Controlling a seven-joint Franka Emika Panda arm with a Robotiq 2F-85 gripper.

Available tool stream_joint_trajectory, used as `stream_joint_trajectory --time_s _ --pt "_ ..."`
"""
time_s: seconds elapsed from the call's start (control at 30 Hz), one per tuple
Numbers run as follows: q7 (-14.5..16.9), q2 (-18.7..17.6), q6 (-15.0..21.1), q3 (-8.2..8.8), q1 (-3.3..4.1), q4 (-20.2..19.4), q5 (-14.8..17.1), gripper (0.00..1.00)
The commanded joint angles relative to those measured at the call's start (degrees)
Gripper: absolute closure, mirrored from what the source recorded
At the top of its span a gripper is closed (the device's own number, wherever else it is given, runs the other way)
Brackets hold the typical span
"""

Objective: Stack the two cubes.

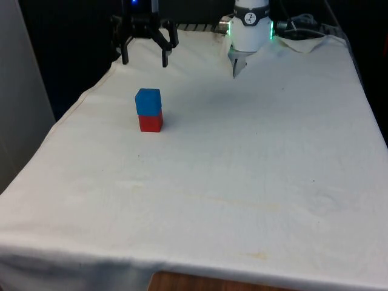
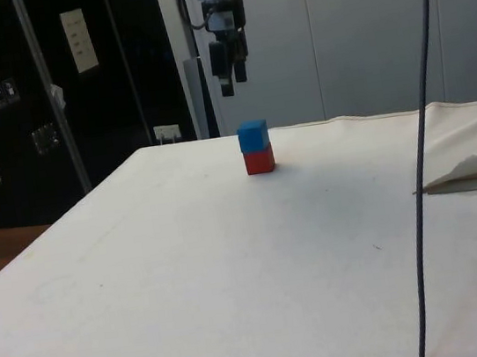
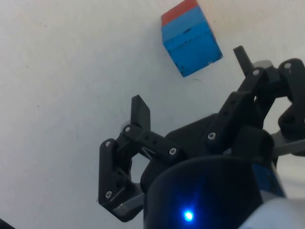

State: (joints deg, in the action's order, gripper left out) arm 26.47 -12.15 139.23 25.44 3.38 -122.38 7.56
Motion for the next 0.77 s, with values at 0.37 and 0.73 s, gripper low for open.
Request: stream_joint_trajectory --time_s 0.37,0.73 --pt "-0.6 0.0 -2.7 0.23 0.23 1.2 -1.0 0.00" --pt "-0.2 0.2 -2.3 0.00 0.29 1.4 -0.5 0.00"
